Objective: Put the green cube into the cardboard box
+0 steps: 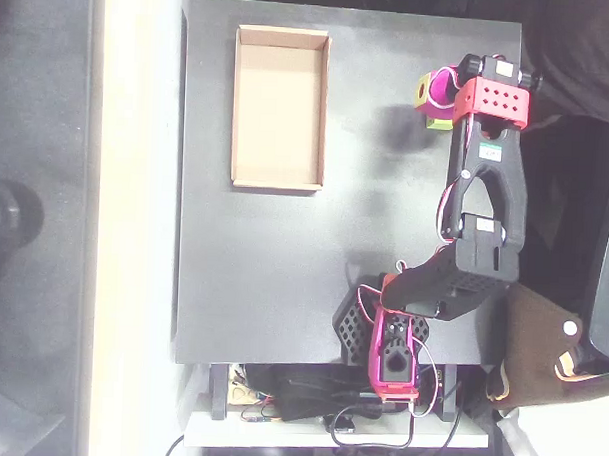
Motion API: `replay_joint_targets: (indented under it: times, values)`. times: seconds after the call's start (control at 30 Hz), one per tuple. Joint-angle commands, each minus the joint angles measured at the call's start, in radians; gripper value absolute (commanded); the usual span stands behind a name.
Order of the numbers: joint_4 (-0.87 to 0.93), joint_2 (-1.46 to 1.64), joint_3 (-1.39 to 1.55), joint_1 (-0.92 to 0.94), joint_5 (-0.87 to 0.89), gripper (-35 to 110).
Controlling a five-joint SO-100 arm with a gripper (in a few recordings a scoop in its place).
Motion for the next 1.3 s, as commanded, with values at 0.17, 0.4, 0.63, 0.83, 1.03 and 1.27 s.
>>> replay_joint_targets:
  times: [0.17, 0.4, 0.63, 0.83, 1.03, 1.27]
  values:
    - [0.000, 0.049, 0.023, 0.023, 0.008, 34]
    - [-0.002, 0.041, 0.025, 0.025, 0.014, 34]
    - [-0.006, 0.012, 0.072, 0.032, 0.005, 34]
    - [-0.008, 0.008, 0.074, 0.034, 0.005, 34]
    - [-0.009, 0.006, 0.061, 0.032, 0.003, 34]
    - [-0.092, 0.006, 0.060, 0.028, 0.003, 33]
